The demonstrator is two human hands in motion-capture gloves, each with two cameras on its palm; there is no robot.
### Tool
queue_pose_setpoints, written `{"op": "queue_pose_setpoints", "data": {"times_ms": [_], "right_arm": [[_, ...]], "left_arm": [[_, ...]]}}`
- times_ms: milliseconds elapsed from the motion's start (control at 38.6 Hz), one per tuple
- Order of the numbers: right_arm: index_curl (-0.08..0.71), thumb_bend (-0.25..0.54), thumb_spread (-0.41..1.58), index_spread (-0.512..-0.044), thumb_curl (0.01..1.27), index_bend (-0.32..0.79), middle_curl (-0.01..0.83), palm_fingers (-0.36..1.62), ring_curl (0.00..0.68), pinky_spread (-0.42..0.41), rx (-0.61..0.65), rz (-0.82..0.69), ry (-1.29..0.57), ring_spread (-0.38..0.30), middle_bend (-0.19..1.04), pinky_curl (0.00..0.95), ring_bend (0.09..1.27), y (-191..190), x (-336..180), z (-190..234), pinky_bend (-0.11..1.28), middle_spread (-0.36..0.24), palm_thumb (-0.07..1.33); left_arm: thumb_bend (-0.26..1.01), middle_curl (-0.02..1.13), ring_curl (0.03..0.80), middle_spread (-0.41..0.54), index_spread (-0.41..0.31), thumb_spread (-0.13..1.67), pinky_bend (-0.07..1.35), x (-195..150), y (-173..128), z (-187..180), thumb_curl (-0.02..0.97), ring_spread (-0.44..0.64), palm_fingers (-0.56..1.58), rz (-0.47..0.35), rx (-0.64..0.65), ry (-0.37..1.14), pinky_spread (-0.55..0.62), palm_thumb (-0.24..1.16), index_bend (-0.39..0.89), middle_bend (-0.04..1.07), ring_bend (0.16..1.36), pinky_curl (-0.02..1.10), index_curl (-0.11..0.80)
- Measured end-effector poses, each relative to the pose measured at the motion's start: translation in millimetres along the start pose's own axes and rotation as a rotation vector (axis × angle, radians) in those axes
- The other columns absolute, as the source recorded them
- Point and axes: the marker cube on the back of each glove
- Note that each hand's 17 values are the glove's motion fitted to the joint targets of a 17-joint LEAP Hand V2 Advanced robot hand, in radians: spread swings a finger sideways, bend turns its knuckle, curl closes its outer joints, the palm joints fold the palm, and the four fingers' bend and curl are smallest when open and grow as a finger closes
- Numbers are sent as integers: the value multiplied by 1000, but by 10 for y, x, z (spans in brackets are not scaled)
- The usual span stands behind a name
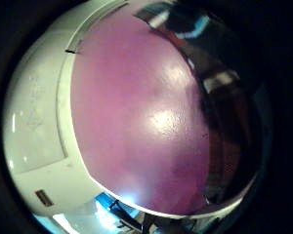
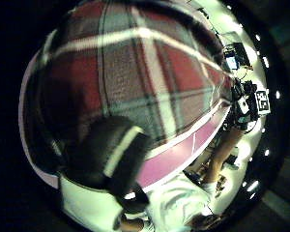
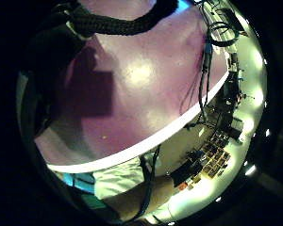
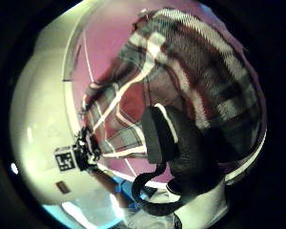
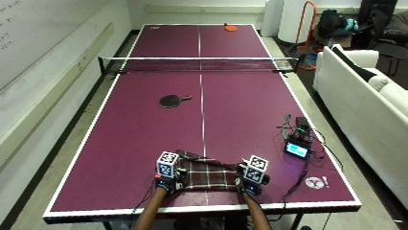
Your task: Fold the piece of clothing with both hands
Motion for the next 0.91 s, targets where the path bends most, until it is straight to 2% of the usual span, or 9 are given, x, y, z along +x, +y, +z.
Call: {"op": "queue_pose_setpoints", "data": {"times_ms": [103, 233, 336, 414, 492, 569, 647, 750, 906], "right_arm": [[202, -22, 1232, -237, 235, 3, 359, 399, 392, 129, 152, -6, 66, -7, 196, 423, 603, -43, -113, 116, 630, -26, 581], [157, 54, 1273, -241, 274, 17, 384, 549, 407, 176, 210, 13, 36, -106, 293, 375, 746, -125, -107, 162, 532, -67, 729], [129, 73, 1269, -251, 294, 9, 398, 620, 414, 164, 233, 35, -14, -169, 346, 353, 811, -299, -28, 38, 488, -113, 794], [102, 111, 1223, -289, 323, -21, 427, 899, 449, 13, 161, 62, -110, -223, 436, 355, 936, -427, 73, -99, 508, -189, 903], [92, 120, 1172, -302, 347, -8, 430, 971, 457, -88, 106, 72, -260, -236, 426, 363, 945, -488, 126, -298, 556, -217, 963], [84, 110, 1116, -312, 364, -11, 432, 987, 469, -156, 121, -64, -476, -243, 411, 385, 940, -406, -11, -638, 603, -234, 991], [73, 84, 1044, -316, 385, -6, 427, 1013, 469, -230, 171, -261, -632, -254, 376, 400, 922, -395, -293, -888, 660, -246, 998], [76, 47, 951, -324, 415, 24, 424, 1030, 465, -281, 234, -389, -631, -254, 342, 405, 893, -788, -686, -776, 666, -255, 1002], [89, -5, 821, -330, 463, 52, 420, 1055, 454, -308, 273, -490, -526, -258, 301, 401, 843, -910, -1403, -590, 644, -258, 1002]], "left_arm": [[-88, 412, 398, -27, -5, 1108, 425, 45, -56, 167, 183, 83, 172, 10, 12, 0, 322, 110, 24, 193, 658, 438, 234], [-94, 391, 348, 30, -46, 1072, 400, 180, -137, 192, 155, 232, 134, 8, 56, 20, 407, -79, 180, 181, 568, 403, 263], [-81, 379, 323, 49, -58, 1048, 389, 317, -136, 206, 146, 291, 150, -3, -13, 45, 444, -100, 167, 181, 553, 383, 275], [-81, 374, 315, 56, -68, 1037, 374, 452, -181, 176, 137, 321, 155, -15, -7, 42, 464, -107, 174, 179, 548, 373, 287], [-79, 369, 309, 62, -72, 1028, 369, 577, -245, 137, 131, 343, 153, -2, 21, 37, 475, -107, 171, 176, 542, 368, 296], [-78, 365, 305, 67, -75, 1022, 367, 623, -308, 67, 125, 360, 155, 2, 34, 64, 484, -107, 166, 176, 540, 365, 302], [-69, 360, 302, 69, -78, 1030, 366, 615, -338, -63, 123, 371, 156, 23, 39, 256, 490, -93, 159, 177, 539, 361, 306], [-5, 371, 313, 46, -74, 1127, 358, 509, -342, -338, 132, 382, 131, 87, 179, 513, 495, 5, 92, 205, 589, 359, 282], [58, 385, 321, 15, -79, 1334, 294, -69, -110, -636, 149, 350, 185, -126, 410, 282, 495, 96, 107, 269, 641, 335, 262]]}}
